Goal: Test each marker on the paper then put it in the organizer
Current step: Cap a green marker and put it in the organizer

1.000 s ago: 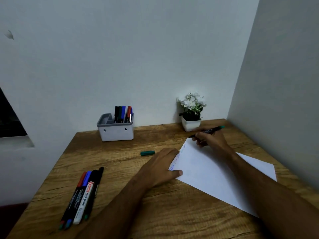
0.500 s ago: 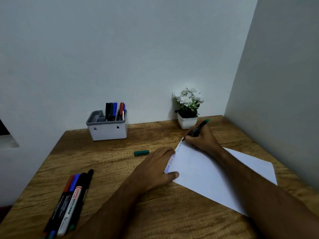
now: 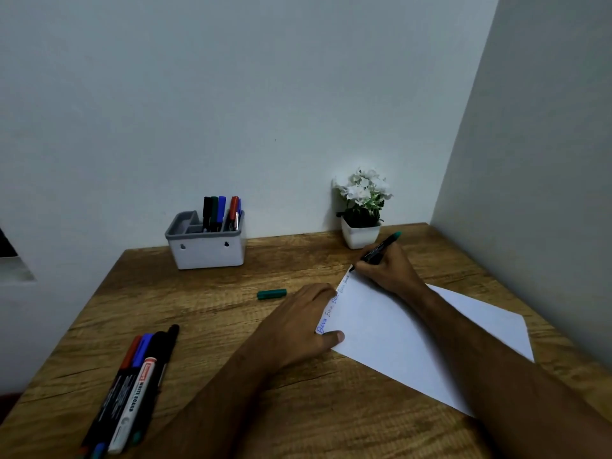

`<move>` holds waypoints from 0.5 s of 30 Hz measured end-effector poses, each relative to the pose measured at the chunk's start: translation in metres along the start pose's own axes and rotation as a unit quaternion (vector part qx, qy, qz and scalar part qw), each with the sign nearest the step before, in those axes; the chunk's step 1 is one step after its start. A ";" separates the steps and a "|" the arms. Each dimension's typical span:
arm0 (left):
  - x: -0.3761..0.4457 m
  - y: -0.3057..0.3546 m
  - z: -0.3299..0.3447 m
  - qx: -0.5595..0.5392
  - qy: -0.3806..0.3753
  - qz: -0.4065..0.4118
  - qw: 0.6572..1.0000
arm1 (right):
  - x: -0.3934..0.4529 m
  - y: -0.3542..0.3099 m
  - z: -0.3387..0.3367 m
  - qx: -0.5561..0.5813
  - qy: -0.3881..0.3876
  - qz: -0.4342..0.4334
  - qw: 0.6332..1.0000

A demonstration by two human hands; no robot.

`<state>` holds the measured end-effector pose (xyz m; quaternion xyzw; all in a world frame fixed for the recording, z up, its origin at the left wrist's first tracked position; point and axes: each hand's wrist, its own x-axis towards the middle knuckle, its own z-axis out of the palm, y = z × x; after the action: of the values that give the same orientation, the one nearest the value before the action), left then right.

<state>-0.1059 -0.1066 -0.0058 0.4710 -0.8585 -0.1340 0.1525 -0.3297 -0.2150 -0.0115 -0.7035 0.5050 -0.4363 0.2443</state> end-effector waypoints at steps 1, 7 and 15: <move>0.000 0.000 0.000 0.000 0.001 0.000 1.000 | 0.000 0.000 0.000 -0.002 0.004 0.000 1.000; 0.001 -0.001 0.001 0.001 0.003 0.001 1.000 | 0.001 0.002 0.000 -0.013 0.006 -0.009 1.000; 0.001 -0.001 0.001 0.002 0.000 0.002 1.000 | 0.003 0.005 0.001 -0.018 0.014 -0.008 1.000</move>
<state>-0.1060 -0.1082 -0.0074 0.4699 -0.8595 -0.1317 0.1519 -0.3306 -0.2200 -0.0144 -0.7057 0.5105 -0.4388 0.2208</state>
